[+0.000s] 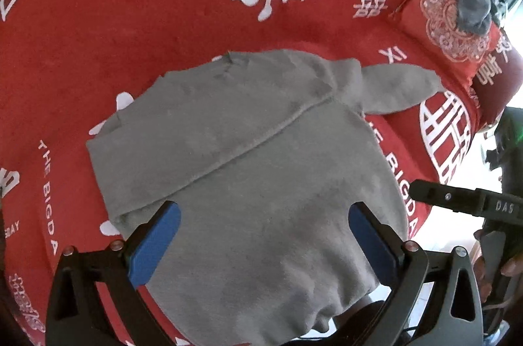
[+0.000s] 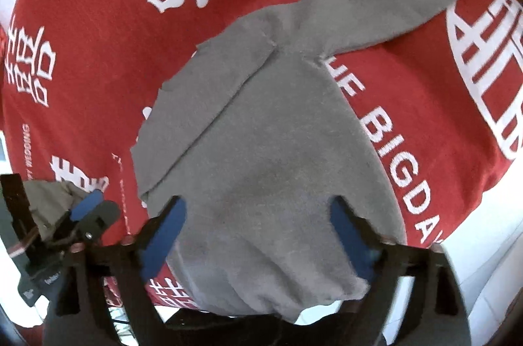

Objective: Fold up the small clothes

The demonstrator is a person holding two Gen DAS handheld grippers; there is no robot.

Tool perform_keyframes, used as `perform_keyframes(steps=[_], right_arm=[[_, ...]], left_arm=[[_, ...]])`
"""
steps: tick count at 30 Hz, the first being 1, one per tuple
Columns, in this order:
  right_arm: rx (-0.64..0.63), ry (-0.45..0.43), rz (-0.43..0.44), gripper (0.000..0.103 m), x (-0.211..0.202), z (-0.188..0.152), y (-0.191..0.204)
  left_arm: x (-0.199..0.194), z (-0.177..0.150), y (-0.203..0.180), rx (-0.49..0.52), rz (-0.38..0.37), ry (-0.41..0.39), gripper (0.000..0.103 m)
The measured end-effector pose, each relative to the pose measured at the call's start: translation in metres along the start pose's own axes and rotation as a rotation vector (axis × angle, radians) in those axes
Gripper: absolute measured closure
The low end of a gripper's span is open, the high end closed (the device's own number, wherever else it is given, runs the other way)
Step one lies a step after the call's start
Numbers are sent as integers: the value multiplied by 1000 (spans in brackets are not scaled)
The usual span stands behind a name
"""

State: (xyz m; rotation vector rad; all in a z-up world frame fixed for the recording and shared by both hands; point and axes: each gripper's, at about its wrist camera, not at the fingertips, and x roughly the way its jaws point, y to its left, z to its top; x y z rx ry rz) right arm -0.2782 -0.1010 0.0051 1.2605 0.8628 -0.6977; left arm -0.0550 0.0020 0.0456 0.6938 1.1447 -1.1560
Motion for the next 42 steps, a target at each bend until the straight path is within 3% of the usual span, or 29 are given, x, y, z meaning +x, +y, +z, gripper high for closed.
perform_keyframes(steps=[6,11,23,28,33,38,42], right_arm=[[42,54,-19,9,-3,23,-31],[47,50,-33,9,-21,54,-67],[204,-101,-3,9,-65,159,-198],[251,-184,14,9,-70,193,-238],[326,-216,99,9,-62,211,-265],[326,-270,162,10,-60,224,-270],[334,-281,204,23,-53,238,-272]], left_arm=[[33,5,-18,-68,61,98,0],[63,19,-54,-113,50,174,0],[128,89,-170,-55,50,197,0],[146,114,-183,-81,90,164,0],[169,127,-184,-120,132,166,0],[185,132,-184,-149,167,169,0],[189,135,-183,-162,179,157,0]])
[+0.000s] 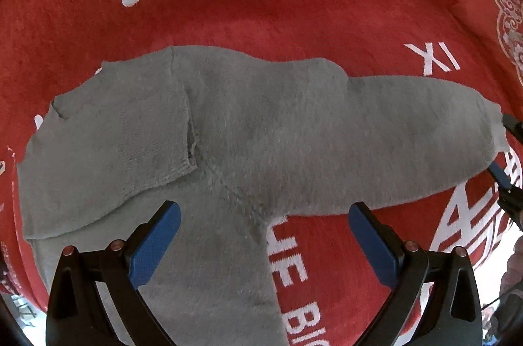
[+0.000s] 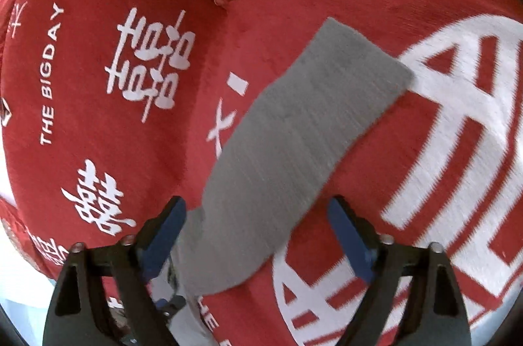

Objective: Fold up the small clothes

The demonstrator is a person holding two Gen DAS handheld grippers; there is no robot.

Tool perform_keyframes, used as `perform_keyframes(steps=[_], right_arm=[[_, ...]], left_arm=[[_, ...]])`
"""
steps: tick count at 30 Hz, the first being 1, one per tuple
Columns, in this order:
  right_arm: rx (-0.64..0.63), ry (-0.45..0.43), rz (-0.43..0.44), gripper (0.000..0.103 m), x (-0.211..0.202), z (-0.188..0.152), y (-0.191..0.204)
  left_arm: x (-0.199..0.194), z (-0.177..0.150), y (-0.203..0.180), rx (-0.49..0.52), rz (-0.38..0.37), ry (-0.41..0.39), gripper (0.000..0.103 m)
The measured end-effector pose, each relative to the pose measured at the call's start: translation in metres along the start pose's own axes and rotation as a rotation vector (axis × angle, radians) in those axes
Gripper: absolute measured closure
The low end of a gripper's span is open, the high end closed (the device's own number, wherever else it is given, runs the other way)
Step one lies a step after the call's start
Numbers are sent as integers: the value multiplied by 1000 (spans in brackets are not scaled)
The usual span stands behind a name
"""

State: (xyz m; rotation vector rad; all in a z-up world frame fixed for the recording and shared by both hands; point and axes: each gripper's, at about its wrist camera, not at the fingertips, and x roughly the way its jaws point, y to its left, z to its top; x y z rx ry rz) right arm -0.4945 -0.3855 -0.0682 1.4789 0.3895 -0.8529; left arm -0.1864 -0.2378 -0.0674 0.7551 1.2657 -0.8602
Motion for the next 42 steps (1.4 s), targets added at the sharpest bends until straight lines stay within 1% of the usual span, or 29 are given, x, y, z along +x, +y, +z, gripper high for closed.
perform_keyframes(steps=[3,4,5,7,8,11,13,15,16,18,19,21,24,27,28,30,31,33,34,36,37,40,42], right_arm=[[49,-7,43,35,10,8,-3],[74,7,58,61,14,10,-5],[124,34,86,98,21,11,-9],[210,43,199,97,26,13,-15],[221,41,232,97,26,13,-13],[247,56,409,97,25,15,1],[249,66,501,97,24,18,12],[242,77,566,97,23,20,23],[235,86,603,97,23,20,30],[214,109,642,97,25,18,45],[200,121,640,97,27,18,51],[172,145,647,97,33,13,65],[150,150,653,97,37,7,81],[99,165,643,97,42,-3,102],[73,174,639,97,45,-8,114],[11,197,630,97,51,-21,137],[-27,214,626,97,56,-30,152],[-112,251,616,97,68,-52,186],[-148,266,610,97,74,-62,199],[-243,317,595,97,94,-90,234],[-299,350,587,97,105,-108,252],[-471,443,547,97,140,-160,295],[-623,514,476,97,170,-208,318]], left_arm=[[0,4,0,-7,9,-5,0],[0,6,2,-10,21,-13,0],[-1,8,3,-16,36,-21,0],[-2,13,11,-29,67,-36,0],[-2,17,14,-37,78,-40,0],[5,26,21,-48,85,-40,0],[10,27,18,-37,96,-52,0],[23,27,10,-2,111,-47,0],[36,27,1,25,119,-30,0],[51,26,-7,50,147,-19,0],[53,25,-11,60,164,-56,0],[52,26,-13,67,157,-55,0],[41,27,2,40,103,-63,0],[18,22,33,23,78,-102,0],[14,20,41,18,72,-109,0],[-3,14,74,-7,67,-137,0],[-7,11,84,-13,70,-144,0],[-17,3,115,-38,83,-154,0],[-23,-4,139,-57,92,-158,0],[-29,-15,175,-86,115,-162,0],[-29,-20,183,-95,123,-162,0],[-26,-43,234,-150,152,-143,0],[-18,-57,268,-197,169,-117,0]])
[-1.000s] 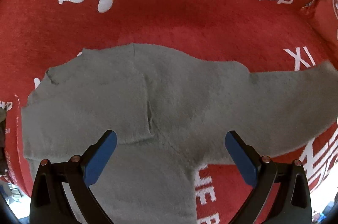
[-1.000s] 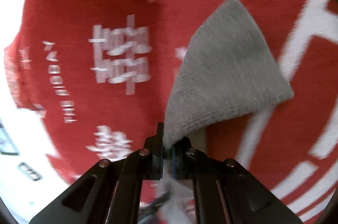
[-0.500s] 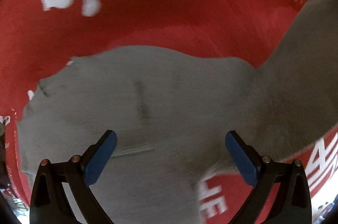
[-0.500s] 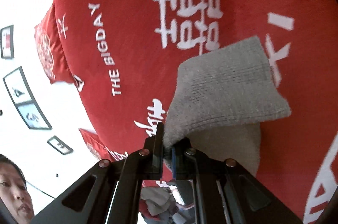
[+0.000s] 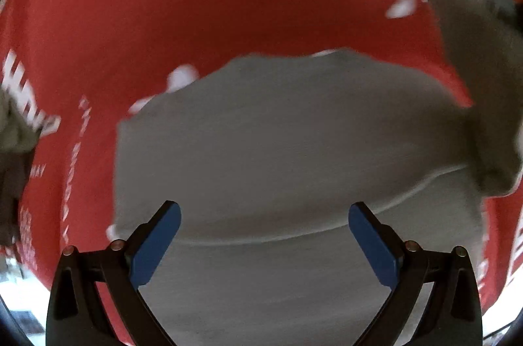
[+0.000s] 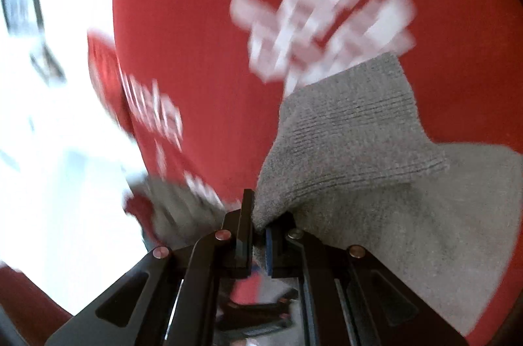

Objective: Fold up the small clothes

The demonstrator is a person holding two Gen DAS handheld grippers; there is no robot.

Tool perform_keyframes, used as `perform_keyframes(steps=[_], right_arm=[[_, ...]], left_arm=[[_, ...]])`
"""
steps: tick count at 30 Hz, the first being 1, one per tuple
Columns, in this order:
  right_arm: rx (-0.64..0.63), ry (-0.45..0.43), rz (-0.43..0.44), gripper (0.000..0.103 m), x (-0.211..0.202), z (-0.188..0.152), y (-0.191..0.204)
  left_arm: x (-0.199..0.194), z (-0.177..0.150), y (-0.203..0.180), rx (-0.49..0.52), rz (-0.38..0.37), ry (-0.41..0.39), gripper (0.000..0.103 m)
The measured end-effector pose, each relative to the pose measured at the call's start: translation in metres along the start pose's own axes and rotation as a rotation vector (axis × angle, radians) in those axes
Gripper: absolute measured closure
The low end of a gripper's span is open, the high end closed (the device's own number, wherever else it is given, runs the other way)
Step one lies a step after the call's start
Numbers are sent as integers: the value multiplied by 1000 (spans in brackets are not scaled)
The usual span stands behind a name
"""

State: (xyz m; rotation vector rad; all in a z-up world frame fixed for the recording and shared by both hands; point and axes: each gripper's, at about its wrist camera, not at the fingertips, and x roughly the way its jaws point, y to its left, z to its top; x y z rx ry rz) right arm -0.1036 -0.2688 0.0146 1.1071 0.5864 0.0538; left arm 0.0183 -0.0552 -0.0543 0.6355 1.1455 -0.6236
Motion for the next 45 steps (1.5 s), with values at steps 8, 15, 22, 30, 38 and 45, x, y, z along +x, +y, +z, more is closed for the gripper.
perform_keyframes(steps=[8,15,22,30,38,45], right_arm=[[-186,388,-410,86,159,-64,-3],[118,211,-364,66,137,-50,-21],[-346,249,-514,97,167,-59,57],[-679,463,-603,92,229,-111,77],[-628,450,-550,39,166,-118,93],[152,125,-559,39,-1,-79,-21]], left_arm=[[30,-34,79,-145,24,61,0],[27,-47,107,-191,-3,64,0],[11,-61,126,-220,11,50,0],[16,-76,140,-242,52,84,0],[-7,-52,144,-251,36,26,0],[11,-11,105,-208,-45,-1,0]])
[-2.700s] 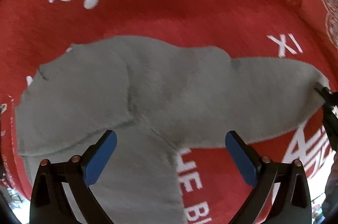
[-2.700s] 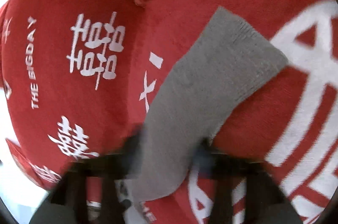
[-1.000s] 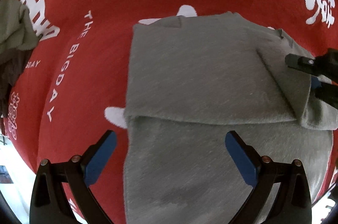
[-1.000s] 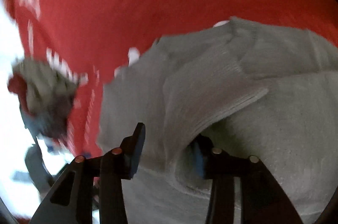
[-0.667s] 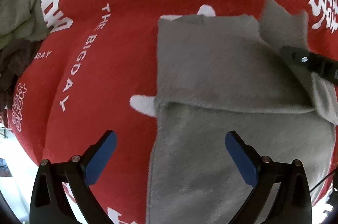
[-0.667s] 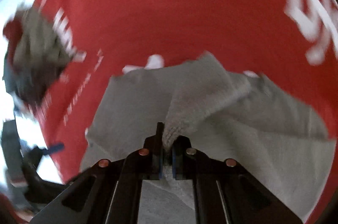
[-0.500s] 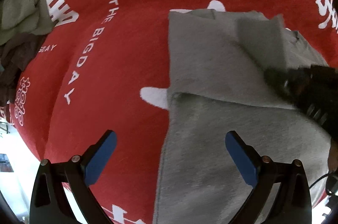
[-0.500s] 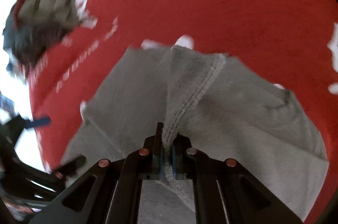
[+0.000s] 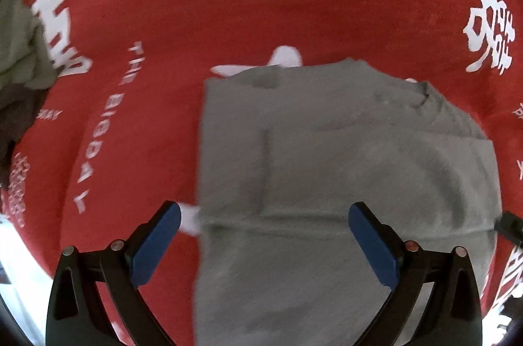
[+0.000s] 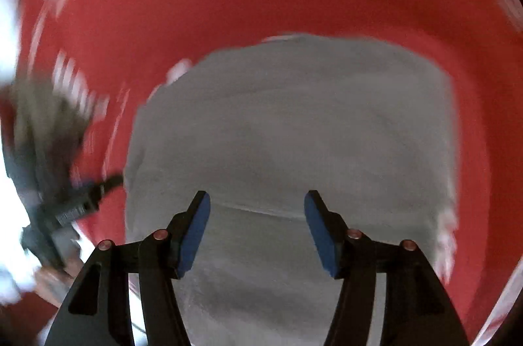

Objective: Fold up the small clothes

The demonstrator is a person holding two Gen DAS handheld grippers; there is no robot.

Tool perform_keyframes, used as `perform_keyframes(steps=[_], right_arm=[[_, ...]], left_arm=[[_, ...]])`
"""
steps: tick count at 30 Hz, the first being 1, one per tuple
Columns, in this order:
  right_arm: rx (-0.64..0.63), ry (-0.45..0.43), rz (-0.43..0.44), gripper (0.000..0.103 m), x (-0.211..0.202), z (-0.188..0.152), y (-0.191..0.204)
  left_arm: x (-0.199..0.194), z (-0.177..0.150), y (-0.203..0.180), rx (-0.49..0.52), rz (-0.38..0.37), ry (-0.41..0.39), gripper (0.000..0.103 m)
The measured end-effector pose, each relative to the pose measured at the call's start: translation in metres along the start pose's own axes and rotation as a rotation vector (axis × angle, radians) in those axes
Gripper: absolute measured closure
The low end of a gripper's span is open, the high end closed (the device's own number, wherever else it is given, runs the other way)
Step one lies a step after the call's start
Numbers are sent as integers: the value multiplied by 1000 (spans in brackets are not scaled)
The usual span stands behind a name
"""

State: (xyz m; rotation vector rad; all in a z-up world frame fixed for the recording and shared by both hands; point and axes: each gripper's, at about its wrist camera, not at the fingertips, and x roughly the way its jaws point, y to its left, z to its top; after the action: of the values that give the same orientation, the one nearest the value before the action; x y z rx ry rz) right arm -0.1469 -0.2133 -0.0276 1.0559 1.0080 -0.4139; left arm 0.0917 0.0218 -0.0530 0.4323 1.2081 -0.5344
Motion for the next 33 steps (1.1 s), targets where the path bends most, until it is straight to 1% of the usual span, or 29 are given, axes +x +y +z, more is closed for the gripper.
perform_keyframes(steps=[2,4,5,6,7,8,9,10,11,13,15,16,19,21,23,26,27,28,29,30,31,33], right_arm=[[202,-27,37,42,-13,-4,-53],[323,-45,79,43,-12,-6,-84],[357,-53,97,45,-9,-4,-94],[391,-63,115,48,-2,-8,-96],[439,-77,151,58,2,-5,-105],[463,-85,172,88,5,-3,-109],[479,-101,178,96,4,0,-111],[477,-131,171,97,0,2,-112],[466,-146,145,97,-3,3,-113],[475,-135,122,97,-1,3,-123],[486,-113,135,97,5,2,-131],[467,-105,141,97,6,4,-131],[374,-79,88,95,5,11,-117],[335,-59,51,93,18,11,-96],[306,-53,14,89,19,12,-84],[271,-50,-14,87,8,7,-70],[259,-45,-17,84,6,5,-66],[243,-37,-25,73,3,2,-62],[228,-29,-35,57,-1,-2,-60],[212,-22,-44,52,-5,-6,-59],[190,-10,-52,49,-8,-10,-54],[158,12,-70,49,-13,-19,-49]], left_arm=[[17,8,-13,-1,-7,16,0],[31,11,-21,1,1,39,0],[35,12,-24,4,7,48,0],[39,12,-27,10,16,57,0],[41,11,-29,16,24,66,0],[41,9,-30,22,25,67,0],[39,7,-31,28,25,64,0],[38,3,-33,46,28,60,0],[40,0,-34,60,31,67,0],[47,-4,-35,70,32,85,0],[50,-6,-32,48,11,76,0],[52,-5,-30,36,2,79,0],[58,-2,-24,-12,-39,112,0],[61,1,-20,-21,-56,132,0],[62,6,-21,-3,-51,155,0],[53,9,-24,38,-17,145,0],[48,9,-26,50,-12,137,0],[42,7,-27,63,-14,127,0],[32,4,-29,80,-19,116,0],[27,2,-31,89,-21,112,0],[19,-1,-33,108,-24,106,0],[4,-11,-41,164,-12,90,0]])
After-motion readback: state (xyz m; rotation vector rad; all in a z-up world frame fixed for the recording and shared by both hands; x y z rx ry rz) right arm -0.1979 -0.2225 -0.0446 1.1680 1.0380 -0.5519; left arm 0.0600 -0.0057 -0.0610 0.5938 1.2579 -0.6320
